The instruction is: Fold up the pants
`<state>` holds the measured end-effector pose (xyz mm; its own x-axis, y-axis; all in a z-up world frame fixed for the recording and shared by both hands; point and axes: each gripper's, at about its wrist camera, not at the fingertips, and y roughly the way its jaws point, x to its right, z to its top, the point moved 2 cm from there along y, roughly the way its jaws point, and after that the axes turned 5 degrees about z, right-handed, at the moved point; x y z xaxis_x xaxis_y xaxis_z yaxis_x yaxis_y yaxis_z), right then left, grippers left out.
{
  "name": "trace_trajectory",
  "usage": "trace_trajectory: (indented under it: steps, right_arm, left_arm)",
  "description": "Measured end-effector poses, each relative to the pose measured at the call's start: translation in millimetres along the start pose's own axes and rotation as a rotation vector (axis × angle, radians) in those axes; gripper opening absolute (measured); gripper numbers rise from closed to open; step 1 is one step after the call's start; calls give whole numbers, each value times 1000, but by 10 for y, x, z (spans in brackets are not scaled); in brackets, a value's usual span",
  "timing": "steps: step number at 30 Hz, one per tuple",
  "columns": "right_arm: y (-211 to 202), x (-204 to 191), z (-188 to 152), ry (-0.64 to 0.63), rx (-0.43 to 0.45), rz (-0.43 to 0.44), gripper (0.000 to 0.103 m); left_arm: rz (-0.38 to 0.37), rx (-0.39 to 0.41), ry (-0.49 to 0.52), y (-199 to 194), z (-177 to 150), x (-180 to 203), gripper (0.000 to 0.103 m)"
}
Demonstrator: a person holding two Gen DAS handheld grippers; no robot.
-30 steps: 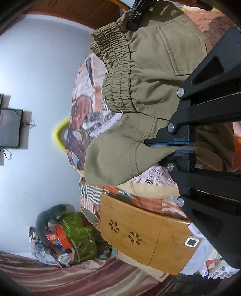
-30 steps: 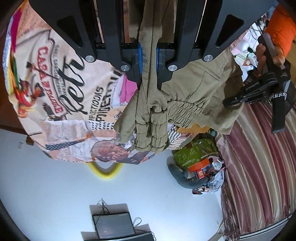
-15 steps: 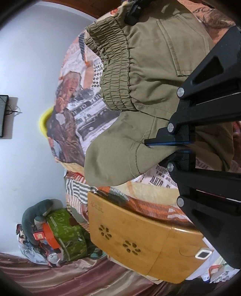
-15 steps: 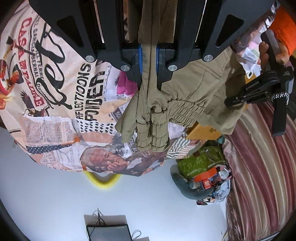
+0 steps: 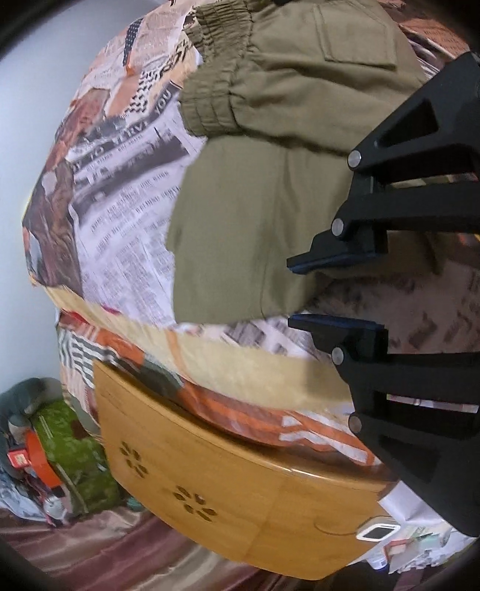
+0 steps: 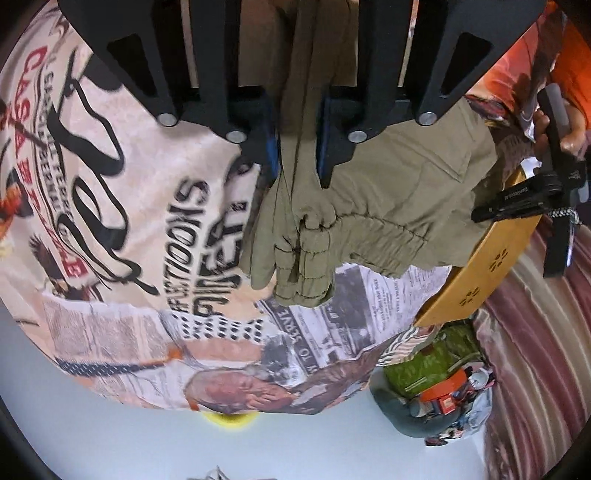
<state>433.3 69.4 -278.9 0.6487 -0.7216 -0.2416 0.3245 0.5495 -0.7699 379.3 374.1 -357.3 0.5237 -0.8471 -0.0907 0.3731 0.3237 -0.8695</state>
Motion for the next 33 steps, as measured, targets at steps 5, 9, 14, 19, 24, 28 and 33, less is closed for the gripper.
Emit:
trace_trajectory:
  steps: [5, 9, 14, 19, 24, 28, 33]
  right_arm:
    - [-191, -54, -73, -51, -15, -70, 42]
    - [-468, -105, -97, -30, 22, -59, 47]
    - [-837, -226, -31, -9, 94, -30, 47]
    - [-1341, -473, 22, -21, 206, 27, 48]
    - [-1869, -774, 10, -59, 303, 63, 48]
    - [-2350, -1060, -65, -118, 394, 70, 48]
    - [-2925, -1386, -241, -179, 506, 91, 48]
  left_arm:
    - [22, -11, 24, -118, -89, -40, 30]
    - [22, 5, 42, -383, -126, -40, 30]
    - [-33, 67, 53, -974, -153, -37, 34]
    - [-81, 191, 62, -1787, -196, -53, 42]
    - [-111, 338, 98, -2673, -310, -52, 45]
    - [-147, 461, 97, -3361, -483, -77, 48]
    - [-164, 596, 104, -4100, -790, -71, 48]
